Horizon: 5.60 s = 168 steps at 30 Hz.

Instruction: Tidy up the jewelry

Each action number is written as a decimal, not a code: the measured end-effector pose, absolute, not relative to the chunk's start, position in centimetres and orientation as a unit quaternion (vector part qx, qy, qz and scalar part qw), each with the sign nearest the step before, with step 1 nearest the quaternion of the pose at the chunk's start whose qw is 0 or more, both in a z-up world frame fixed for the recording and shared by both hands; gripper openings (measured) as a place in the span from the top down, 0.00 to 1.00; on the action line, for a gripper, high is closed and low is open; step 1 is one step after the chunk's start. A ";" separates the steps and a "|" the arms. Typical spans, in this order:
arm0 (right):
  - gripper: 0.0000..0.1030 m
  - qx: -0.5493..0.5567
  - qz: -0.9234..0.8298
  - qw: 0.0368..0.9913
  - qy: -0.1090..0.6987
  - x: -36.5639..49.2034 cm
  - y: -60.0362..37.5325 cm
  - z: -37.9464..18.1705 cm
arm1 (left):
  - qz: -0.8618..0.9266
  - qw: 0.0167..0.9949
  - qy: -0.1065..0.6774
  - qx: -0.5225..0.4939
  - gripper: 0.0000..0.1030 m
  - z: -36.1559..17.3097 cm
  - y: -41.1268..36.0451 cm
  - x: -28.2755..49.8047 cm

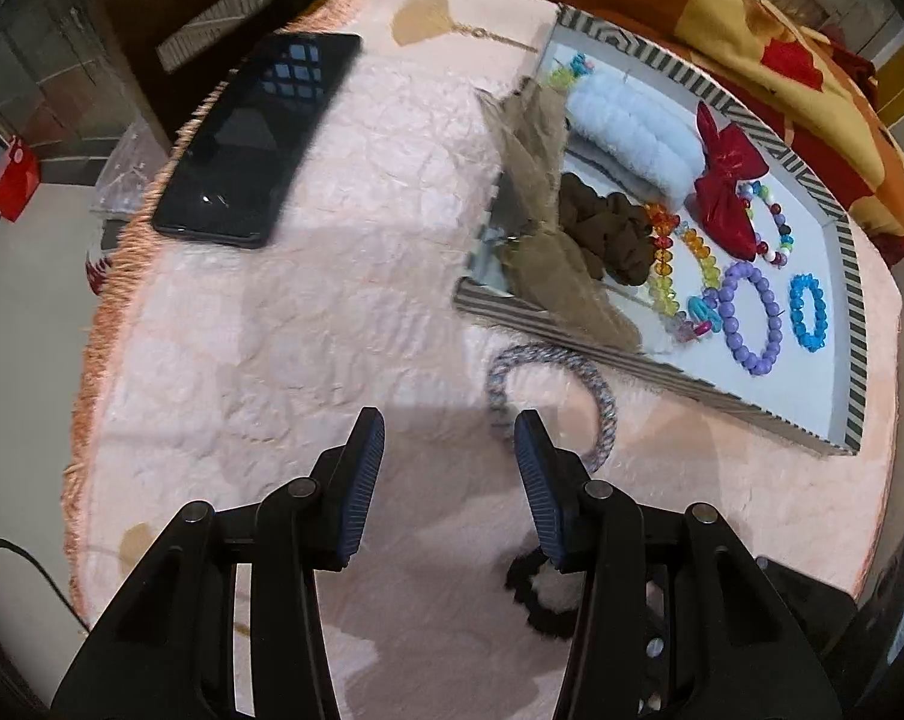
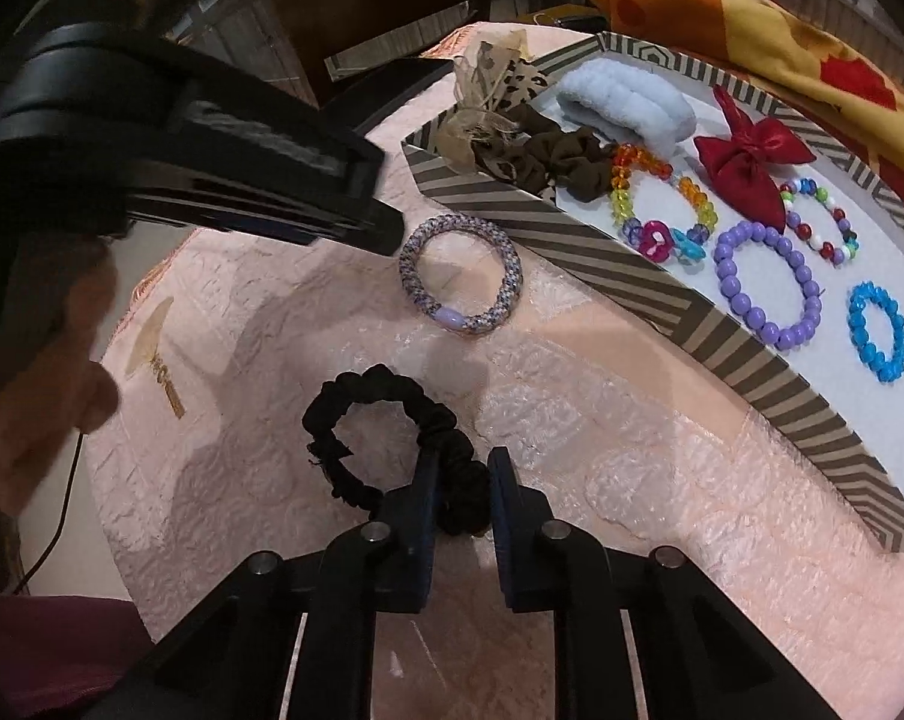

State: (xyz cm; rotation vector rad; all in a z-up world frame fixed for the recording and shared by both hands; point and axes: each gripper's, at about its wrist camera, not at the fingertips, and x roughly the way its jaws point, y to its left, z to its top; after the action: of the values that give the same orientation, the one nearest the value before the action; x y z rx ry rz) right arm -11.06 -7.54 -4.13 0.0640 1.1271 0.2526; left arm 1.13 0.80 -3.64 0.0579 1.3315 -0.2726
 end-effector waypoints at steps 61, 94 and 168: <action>0.90 0.079 -0.014 0.894 0.440 -16.5 -23.3 7.0 | -0.238 0.811 0.527 0.091 0.94 5.5 -6.7 -2.7; 0.63 0.130 -0.041 0.856 0.499 -11.5 -29.4 1.2 | -0.244 0.763 0.587 0.117 0.90 -0.7 -18.2 1.9; 0.30 0.148 -0.098 0.892 0.416 -15.7 -20.0 7.5 | -0.169 0.867 0.455 0.114 0.57 7.6 -5.3 -5.7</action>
State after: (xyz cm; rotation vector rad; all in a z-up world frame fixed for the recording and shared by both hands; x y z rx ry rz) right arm -15.70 -20.00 7.45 0.3067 0.8623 -0.2024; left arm -5.67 -5.32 7.62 0.2377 0.9534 -0.3531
